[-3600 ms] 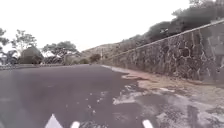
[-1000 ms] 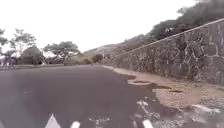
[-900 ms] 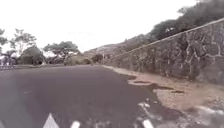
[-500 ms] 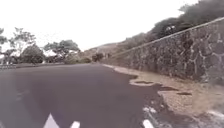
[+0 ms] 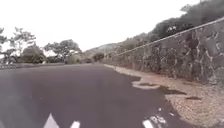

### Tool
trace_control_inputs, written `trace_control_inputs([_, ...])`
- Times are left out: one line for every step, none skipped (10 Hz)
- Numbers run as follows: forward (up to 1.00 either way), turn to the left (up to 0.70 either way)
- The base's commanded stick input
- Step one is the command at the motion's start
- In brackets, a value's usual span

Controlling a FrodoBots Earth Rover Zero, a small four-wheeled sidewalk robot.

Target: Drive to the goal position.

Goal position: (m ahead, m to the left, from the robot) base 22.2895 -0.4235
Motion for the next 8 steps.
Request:
trace_control_inputs([0.5,0.0])
trace_control_inputs([0.5,0.0])
trace_control_inputs([0.5,0.0])
trace_control_inputs([0.5,0.0])
trace_control_inputs([0.5,0.0])
trace_control_inputs([0.5,0.0])
trace_control_inputs([0.5,0.0])
trace_control_inputs([0.5,0.0])
